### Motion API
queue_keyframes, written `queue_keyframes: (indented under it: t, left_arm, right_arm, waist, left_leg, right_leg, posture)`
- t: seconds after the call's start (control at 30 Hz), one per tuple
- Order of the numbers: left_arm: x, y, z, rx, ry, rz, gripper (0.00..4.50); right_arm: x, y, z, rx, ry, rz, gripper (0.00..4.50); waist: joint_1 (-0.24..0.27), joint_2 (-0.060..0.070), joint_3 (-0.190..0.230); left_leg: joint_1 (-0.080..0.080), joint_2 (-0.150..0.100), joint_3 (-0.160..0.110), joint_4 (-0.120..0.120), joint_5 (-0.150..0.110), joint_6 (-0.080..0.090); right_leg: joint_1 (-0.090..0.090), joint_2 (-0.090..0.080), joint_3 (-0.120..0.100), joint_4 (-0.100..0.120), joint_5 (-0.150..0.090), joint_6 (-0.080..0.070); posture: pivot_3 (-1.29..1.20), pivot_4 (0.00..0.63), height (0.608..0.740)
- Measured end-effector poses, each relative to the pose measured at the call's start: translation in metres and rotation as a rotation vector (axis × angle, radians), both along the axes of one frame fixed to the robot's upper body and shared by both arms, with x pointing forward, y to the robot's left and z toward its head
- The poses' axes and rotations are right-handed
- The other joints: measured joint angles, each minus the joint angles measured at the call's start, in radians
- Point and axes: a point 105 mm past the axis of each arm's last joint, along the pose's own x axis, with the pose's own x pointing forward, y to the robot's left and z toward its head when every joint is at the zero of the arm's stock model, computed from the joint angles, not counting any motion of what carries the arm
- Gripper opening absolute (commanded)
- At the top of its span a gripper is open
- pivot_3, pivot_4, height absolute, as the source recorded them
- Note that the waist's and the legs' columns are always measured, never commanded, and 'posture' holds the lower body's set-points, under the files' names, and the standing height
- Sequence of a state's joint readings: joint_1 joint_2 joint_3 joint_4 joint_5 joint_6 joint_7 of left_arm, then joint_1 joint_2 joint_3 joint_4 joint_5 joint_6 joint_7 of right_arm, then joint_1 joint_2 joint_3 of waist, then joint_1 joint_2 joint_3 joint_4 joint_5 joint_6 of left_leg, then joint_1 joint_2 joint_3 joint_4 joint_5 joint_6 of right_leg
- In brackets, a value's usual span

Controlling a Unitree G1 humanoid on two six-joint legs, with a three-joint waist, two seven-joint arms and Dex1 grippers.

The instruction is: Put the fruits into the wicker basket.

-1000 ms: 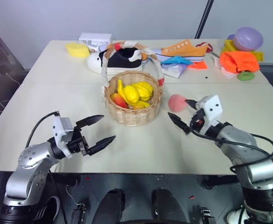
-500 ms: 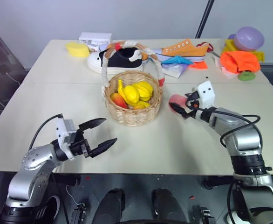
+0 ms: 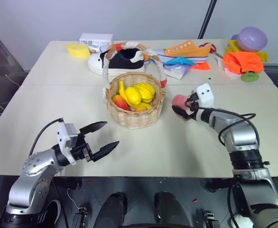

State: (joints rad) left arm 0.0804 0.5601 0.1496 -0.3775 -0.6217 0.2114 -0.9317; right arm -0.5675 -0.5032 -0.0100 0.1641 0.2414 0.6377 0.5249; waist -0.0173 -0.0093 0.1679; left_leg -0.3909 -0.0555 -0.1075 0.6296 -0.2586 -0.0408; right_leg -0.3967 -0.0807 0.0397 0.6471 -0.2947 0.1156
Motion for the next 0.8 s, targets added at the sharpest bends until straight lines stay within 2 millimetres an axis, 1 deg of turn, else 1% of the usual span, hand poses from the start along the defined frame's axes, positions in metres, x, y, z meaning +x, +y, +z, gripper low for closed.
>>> queue_keyframes:
  t: [0.07,0.1,0.13,0.23,0.3,0.37,0.43,0.5,0.57,0.6,0.63,0.7,0.77,0.8]
  left_arm:
    - [0.0,0.0,0.001,0.0,-0.002,0.0,4.5]
    - [0.0,0.0,0.001,0.0,-0.004,0.0,4.5]
    - [0.001,0.0,0.001,0.0,-0.004,0.0,4.5]
    - [0.001,0.0,0.001,0.0,-0.005,0.0,4.5]
    - [0.001,0.0,0.001,0.0,-0.006,0.001,4.5]
    - [0.0,0.0,0.001,0.001,-0.005,0.002,4.5]
    - [-0.001,0.002,-0.001,0.003,0.003,0.009,4.5]
    - [-0.001,0.007,-0.002,0.006,0.008,0.029,4.5]
    - [0.0,0.011,-0.001,0.007,0.003,0.044,4.5]
    - [0.002,0.015,0.0,0.008,-0.001,0.057,4.5]
    - [0.005,0.019,0.002,0.008,-0.01,0.071,4.5]
    - [0.009,0.026,0.004,0.011,-0.022,0.097,4.5]
    - [0.014,0.029,0.005,0.013,-0.03,0.106,4.5]
    - [0.015,0.03,0.006,0.013,-0.037,0.107,4.5]
  right_arm:
    - [0.0,0.002,-0.001,0.004,0.0,0.001,3.25]
    - [0.0,0.002,0.0,0.005,-0.001,0.001,3.01]
    - [0.0,0.002,0.0,0.007,-0.005,0.002,2.88]
    - [0.001,0.001,0.001,0.002,-0.012,-0.013,2.88]
    - [-0.002,-0.003,0.005,0.036,-0.013,-0.026,2.88]
    - [-0.013,-0.007,0.011,0.07,-0.02,-0.011,2.88]
    - [-0.039,-0.009,0.012,0.071,0.001,0.064,2.88]
    - [-0.065,-0.007,0.015,0.109,0.026,0.146,2.88]
    - [-0.088,0.003,0.029,0.154,0.027,0.26,2.88]
    - [-0.1,0.011,0.043,0.163,0.009,0.332,2.88]
    - [-0.108,0.02,0.054,0.17,-0.011,0.386,2.88]
    - [-0.111,0.04,0.075,0.201,-0.07,0.454,2.88]
    - [-0.107,0.07,0.1,0.228,-0.165,0.517,2.88]
    - [-0.105,0.082,0.105,0.237,-0.187,0.541,2.88]
  waist:
    - [0.0,0.0,0.0]
    - [0.0,0.0,0.0]
    - [0.0,0.0,0.0]
    - [0.001,0.0,0.0]
    - [0.003,0.0,0.0]
    - [0.007,0.0,0.0]
    - [0.012,0.0,0.0]
    - [0.009,0.0,0.0]
    - [0.003,0.002,0.001]
    - [-0.002,0.002,0.002]
    - [-0.004,0.002,0.002]
    - [-0.008,0.001,0.002]
    - [-0.01,0.002,0.002]
    - [-0.005,0.001,0.002]
  left_leg:
    - [0.0,0.0,0.0,0.0,0.0,0.0]
    - [0.0,0.0,0.0,0.0,0.0,0.0]
    - [0.0,0.0,0.0,0.0,0.0,0.0]
    - [0.0,0.0,0.0,0.0,0.0,0.0]
    - [0.0,0.0,0.0,0.0,0.0,0.0]
    - [-0.001,0.0,-0.001,0.0,0.0,0.0]
    - [-0.002,0.0,-0.002,0.0,0.0,0.0]
    - [-0.002,0.0,-0.001,0.0,0.0,0.001]
    - [-0.001,0.0,0.0,0.0,0.0,0.001]
    - [0.0,0.001,0.0,0.0,0.0,0.001]
    - [0.001,0.001,0.0,0.0,0.0,0.001]
    - [0.002,0.003,0.0,0.001,0.0,0.001]
    - [0.002,0.002,0.0,0.001,0.0,0.001]
    - [0.002,0.002,-0.001,0.001,0.0,0.001]
  right_leg:
    - [0.0,0.0,0.0,0.0,0.0,0.0]
    - [0.0,0.0,0.0,0.0,0.0,0.0]
    - [0.0,0.0,0.0,0.0,0.0,0.0]
    - [0.0,0.0,0.0,0.0,0.0,0.0]
    - [0.0,0.0,0.0,0.0,0.0,0.0]
    - [0.0,0.0,0.0,-0.001,0.0,0.0]
    - [0.0,-0.001,0.0,-0.002,0.0,0.0]
    - [0.0,-0.001,0.0,-0.002,0.0,0.0]
    - [0.0,-0.001,0.0,-0.002,0.0,0.0]
    - [0.0,-0.001,0.0,-0.001,0.0,0.0]
    - [0.001,0.0,0.0,-0.001,0.0,0.0]
    - [0.001,0.002,0.0,-0.001,0.001,-0.002]
    - [0.001,0.002,0.0,0.0,0.001,-0.002]
    - [0.001,0.002,0.0,-0.001,0.001,-0.002]
  posture:
    - [0.0,0.15,0.74]
    - [0.0,0.15,0.74]
    - [0.0,0.15,0.74]
    - [0.0,0.15,0.74]
    - [0.0,0.15,0.74]
    - [0.0,0.15,0.74]
    - [0.0,0.15,0.74]
    - [0.0,0.15,0.74]
    - [0.0,0.15,0.74]
    - [0.0,0.15,0.74]
    - [0.0,0.15,0.74]
    - [0.0,0.15,0.74]
    - [0.0,0.15,0.74]
    - [0.0,0.15,0.74]
